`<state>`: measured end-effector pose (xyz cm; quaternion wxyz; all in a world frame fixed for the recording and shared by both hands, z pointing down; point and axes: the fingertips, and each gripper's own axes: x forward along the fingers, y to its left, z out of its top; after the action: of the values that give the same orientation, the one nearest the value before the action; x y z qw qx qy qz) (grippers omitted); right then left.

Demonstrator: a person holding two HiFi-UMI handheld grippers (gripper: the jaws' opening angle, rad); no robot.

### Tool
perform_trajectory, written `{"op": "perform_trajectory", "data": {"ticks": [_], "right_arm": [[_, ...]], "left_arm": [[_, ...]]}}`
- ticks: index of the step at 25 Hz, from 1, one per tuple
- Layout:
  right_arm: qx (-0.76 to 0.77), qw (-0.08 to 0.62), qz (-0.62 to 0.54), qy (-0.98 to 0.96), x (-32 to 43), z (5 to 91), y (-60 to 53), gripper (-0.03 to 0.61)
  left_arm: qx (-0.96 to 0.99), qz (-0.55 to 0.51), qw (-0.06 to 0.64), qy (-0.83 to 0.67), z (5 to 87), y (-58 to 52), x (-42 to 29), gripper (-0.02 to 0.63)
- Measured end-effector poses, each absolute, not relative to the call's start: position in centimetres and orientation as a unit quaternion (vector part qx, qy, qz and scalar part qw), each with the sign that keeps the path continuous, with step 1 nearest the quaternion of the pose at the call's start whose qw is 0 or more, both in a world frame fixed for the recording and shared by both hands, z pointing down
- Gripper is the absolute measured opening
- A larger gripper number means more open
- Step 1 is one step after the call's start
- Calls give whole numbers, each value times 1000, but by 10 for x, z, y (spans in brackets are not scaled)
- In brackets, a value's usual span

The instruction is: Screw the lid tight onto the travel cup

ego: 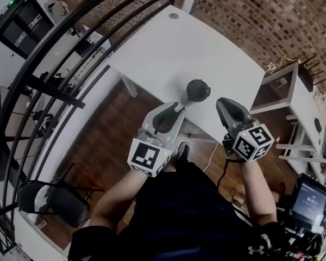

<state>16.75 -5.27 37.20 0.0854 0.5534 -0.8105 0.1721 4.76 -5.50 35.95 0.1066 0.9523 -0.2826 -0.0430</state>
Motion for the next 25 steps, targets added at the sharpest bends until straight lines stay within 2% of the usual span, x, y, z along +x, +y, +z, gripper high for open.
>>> {"op": "perform_trajectory", "data": {"ticks": [2,10,15,25], "right_arm": [[564,61,165,-807,161,362,-35,25],[561,13,104,-821,151,329,13,25],[538,9,73,-840,155,312,30,25],[526,-2,44,-849,168,301,35,25]], "left_arm": [[955,-53,108,-270,344,-42,48,30],[966,-31,63,-248,318,13,83,21],[956,-30,78,-280,307,30,103,21],[952,-15,53,-302,296,38,117,21]]}}
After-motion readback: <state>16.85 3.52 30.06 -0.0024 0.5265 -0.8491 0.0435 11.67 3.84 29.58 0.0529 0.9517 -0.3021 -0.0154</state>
